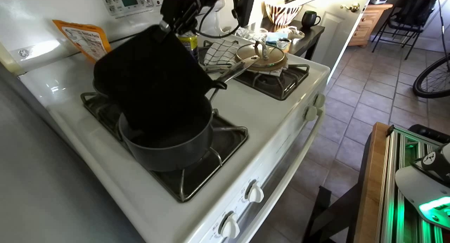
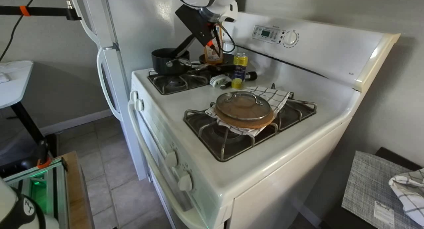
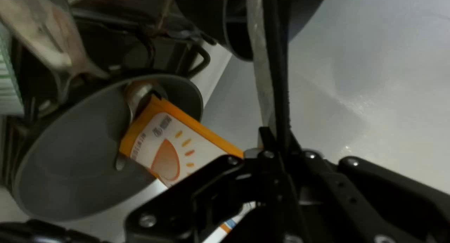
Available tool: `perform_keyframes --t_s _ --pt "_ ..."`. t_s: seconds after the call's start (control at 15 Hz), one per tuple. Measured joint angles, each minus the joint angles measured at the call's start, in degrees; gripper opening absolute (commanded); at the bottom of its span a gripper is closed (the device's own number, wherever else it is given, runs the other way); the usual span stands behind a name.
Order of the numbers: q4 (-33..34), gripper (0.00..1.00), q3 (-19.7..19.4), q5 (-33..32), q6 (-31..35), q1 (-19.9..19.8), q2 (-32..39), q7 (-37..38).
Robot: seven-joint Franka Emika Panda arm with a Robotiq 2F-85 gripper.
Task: Put the black mat on the bottom-right stove plate
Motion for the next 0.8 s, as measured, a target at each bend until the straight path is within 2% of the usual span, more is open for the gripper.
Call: perform_keyframes --t_s 0.33,0.6,0.8 --pt "-1.7 0.02 -4.1 1.9 2.4 -1.8 -8.0 0.4" --pt "-7.3 0.02 -7.5 2.6 10.6 -3.2 -14.6 2.9" --pt "-12.2 0.02 -8.6 3.5 19.5 -3.4 -18.8 5.0"
